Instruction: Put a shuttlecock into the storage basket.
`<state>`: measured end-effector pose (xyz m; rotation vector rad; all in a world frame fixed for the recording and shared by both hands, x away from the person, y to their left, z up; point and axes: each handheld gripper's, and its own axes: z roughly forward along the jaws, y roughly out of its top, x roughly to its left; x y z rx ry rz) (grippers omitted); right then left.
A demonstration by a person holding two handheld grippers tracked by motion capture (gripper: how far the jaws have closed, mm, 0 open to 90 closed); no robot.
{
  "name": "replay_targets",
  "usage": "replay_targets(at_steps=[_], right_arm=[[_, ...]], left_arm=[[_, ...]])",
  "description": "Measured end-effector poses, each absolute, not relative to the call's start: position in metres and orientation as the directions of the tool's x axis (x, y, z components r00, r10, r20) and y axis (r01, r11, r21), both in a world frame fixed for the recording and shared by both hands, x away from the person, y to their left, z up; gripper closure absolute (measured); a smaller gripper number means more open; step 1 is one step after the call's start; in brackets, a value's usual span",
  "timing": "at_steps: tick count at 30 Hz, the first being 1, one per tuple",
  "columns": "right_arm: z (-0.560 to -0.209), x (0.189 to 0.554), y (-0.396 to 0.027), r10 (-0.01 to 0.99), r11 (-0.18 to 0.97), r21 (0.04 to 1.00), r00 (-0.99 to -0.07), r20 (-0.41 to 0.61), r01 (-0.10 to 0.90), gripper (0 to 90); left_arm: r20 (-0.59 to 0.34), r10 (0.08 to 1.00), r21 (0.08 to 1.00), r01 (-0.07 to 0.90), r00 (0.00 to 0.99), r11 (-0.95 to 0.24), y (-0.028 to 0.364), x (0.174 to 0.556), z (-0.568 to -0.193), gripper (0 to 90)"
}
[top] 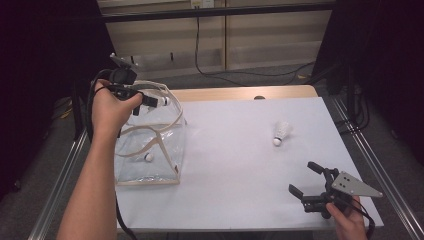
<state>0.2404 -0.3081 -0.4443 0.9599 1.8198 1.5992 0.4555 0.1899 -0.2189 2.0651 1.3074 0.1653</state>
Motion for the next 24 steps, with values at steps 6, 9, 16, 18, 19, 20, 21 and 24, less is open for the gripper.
replay_targets(at_steps=[6, 9, 16, 18, 19, 20, 21, 24], right_arm=[[-0.444, 0.240, -0.308, 0.791, 0.049, 0.985, -0.609, 0.062, 0.164, 0.3], [-0.444, 0.241, -0.308, 0.791, 0.047, 0.985, -0.609, 0.063, 0.163, 0.3], [-0.444, 0.241, -0.308, 0.791, 0.045, 0.985, -0.608, 0.065, 0.164, 0.2], [-0.444, 0.241, -0.308, 0.791, 0.046, 0.985, -0.608, 0.064, 0.164, 0.3], [-0.444, 0.241, -0.308, 0.791, 0.046, 0.985, -0.608, 0.065, 0.165, 0.3], [-0.444, 0.241, -0.308, 0.791, 0.045, 0.985, -0.608, 0.066, 0.164, 0.3], [-0.444, 0.241, -0.308, 0.791, 0.045, 0.985, -0.608, 0.065, 0.164, 0.3], [-0.444, 0.241, -0.308, 0.791, 0.045, 0.985, -0.608, 0.065, 0.164, 0.3]], left_arm=[[-0.235, 0.846, 0.592, 0.761, 0.478, -0.266, 0.191, 0.458, -0.224, 89.5], [-0.237, 0.849, 0.590, 0.764, 0.473, -0.261, 0.192, 0.459, -0.227, 89.5], [-0.241, 0.849, 0.586, 0.768, 0.469, -0.258, 0.190, 0.462, -0.232, 89.5], [-0.238, 0.852, 0.584, 0.770, 0.467, -0.258, 0.190, 0.463, -0.233, 89.5], [-0.239, 0.851, 0.583, 0.770, 0.468, -0.260, 0.190, 0.463, -0.233, 89.5], [-0.239, 0.850, 0.583, 0.769, 0.469, -0.261, 0.191, 0.463, -0.234, 89.5], [-0.238, 0.852, 0.581, 0.771, 0.467, -0.260, 0.191, 0.463, -0.234, 89.5], [-0.241, 0.856, 0.586, 0.772, 0.457, -0.247, 0.191, 0.464, -0.236, 89.5]])
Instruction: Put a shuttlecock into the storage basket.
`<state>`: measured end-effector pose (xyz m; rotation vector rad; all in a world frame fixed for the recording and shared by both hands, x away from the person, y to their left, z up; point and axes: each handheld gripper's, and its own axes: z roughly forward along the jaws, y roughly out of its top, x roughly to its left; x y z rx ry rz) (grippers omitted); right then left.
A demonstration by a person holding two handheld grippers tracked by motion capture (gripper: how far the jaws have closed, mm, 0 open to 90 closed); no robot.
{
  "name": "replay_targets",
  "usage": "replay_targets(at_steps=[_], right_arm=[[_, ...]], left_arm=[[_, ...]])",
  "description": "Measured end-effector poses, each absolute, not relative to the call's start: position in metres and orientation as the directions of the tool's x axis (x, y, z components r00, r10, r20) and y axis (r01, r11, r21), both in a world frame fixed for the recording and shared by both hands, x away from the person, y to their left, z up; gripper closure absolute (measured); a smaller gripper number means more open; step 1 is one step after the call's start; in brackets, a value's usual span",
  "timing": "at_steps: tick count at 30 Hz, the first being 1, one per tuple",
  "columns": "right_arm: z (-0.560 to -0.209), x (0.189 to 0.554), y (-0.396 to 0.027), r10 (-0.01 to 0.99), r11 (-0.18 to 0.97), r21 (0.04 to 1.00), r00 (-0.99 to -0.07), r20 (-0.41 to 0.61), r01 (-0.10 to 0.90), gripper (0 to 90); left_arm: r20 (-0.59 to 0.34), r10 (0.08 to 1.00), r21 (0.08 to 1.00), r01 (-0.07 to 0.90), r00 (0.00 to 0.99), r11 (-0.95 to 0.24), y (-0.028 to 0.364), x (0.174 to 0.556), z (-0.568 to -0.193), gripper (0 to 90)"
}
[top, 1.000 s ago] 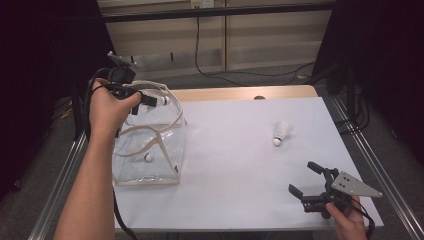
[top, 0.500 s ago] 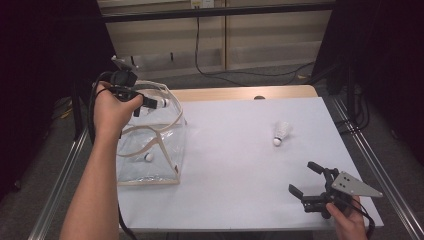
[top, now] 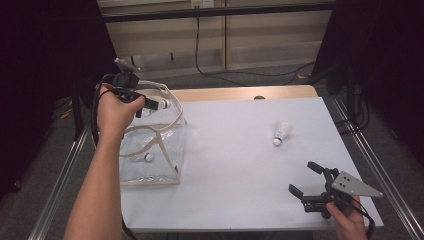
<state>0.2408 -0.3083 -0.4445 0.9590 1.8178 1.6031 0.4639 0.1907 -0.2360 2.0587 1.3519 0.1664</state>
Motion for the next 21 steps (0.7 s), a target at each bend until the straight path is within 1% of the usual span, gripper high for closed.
replay_targets(at_steps=[21], right_arm=[[-0.445, 0.241, -0.309, 0.792, 0.045, 0.985, -0.608, 0.065, 0.164, 0.2]], left_arm=[[-0.237, 0.873, 0.565, 0.791, 0.426, -0.232, 0.192, 0.469, -0.248, 89.5]])
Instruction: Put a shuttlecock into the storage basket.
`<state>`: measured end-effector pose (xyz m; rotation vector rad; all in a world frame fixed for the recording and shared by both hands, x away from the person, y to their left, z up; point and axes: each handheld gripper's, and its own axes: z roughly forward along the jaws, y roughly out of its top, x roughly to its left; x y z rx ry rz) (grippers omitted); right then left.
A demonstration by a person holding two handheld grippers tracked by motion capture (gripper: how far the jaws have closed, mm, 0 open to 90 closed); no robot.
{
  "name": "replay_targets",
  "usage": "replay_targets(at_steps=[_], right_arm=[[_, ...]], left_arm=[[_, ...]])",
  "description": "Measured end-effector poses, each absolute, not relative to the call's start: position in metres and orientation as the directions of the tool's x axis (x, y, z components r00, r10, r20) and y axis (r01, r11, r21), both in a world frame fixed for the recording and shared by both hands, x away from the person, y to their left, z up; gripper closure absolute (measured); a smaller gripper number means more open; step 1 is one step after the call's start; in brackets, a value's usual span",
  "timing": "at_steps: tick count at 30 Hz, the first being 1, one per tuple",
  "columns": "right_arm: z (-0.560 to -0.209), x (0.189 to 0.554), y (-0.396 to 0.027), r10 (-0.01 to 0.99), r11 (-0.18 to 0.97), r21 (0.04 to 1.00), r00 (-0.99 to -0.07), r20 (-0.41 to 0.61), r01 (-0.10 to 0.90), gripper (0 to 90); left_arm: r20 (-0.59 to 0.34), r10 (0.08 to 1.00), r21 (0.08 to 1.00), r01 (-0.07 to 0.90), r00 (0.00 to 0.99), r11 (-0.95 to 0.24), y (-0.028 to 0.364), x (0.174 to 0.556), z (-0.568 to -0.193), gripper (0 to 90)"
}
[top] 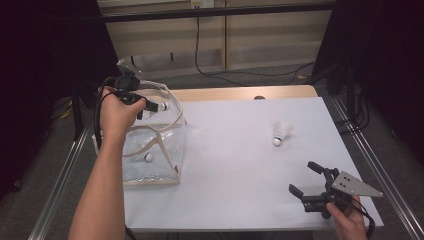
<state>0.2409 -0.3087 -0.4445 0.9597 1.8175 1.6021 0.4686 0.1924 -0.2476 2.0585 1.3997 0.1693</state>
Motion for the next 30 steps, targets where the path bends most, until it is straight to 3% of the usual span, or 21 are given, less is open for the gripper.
replay_targets(at_steps=[30], right_arm=[[-0.445, 0.241, -0.309, 0.793, 0.044, 0.985, -0.606, 0.068, 0.167, 0.3]], left_arm=[[-0.207, 0.897, 0.583, 0.785, 0.391, -0.208, 0.195, 0.475, -0.261, 88.6]])
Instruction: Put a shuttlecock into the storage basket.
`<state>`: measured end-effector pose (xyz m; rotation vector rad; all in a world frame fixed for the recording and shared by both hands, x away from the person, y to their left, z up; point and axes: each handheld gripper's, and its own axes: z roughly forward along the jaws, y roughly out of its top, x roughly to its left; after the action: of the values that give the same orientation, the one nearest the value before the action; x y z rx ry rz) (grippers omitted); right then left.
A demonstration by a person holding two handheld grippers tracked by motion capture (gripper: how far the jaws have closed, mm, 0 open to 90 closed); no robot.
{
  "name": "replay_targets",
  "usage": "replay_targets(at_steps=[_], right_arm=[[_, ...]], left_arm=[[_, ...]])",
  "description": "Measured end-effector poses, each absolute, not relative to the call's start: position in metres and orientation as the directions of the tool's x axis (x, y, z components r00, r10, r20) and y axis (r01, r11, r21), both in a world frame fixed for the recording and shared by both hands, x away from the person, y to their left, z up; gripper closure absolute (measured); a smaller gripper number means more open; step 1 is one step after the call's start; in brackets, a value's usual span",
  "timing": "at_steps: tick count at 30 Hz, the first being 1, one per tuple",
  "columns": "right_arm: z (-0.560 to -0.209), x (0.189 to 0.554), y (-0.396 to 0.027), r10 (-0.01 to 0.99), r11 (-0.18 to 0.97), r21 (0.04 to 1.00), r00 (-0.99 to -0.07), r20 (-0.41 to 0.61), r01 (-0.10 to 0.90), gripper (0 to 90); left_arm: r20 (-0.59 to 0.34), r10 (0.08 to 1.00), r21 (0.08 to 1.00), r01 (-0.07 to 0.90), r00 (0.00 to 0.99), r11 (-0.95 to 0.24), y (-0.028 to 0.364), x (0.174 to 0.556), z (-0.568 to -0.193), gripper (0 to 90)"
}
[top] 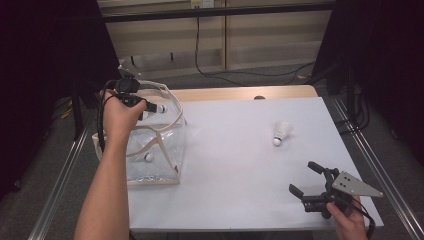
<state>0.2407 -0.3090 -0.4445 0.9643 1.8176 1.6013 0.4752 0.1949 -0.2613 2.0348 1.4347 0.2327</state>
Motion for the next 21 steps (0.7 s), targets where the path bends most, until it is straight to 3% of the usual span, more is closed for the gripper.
replay_targets(at_steps=[2, 5, 21], right_arm=[[-0.444, 0.241, -0.309, 0.791, 0.044, 0.985, -0.609, 0.067, 0.166, 0.3], [-0.444, 0.241, -0.309, 0.791, 0.045, 0.986, -0.609, 0.064, 0.163, 0.3], [-0.444, 0.241, -0.309, 0.791, 0.046, 0.986, -0.608, 0.063, 0.161, 0.3]], left_arm=[[-0.200, 0.896, 0.593, 0.777, 0.396, -0.211, 0.196, 0.475, -0.262, 87.5], [-0.195, 0.896, 0.609, 0.765, 0.399, -0.208, 0.196, 0.475, -0.263, 77.6], [-0.272, 0.858, 0.627, 0.756, 0.436, -0.185, 0.198, 0.461, -0.253, 70.8]])
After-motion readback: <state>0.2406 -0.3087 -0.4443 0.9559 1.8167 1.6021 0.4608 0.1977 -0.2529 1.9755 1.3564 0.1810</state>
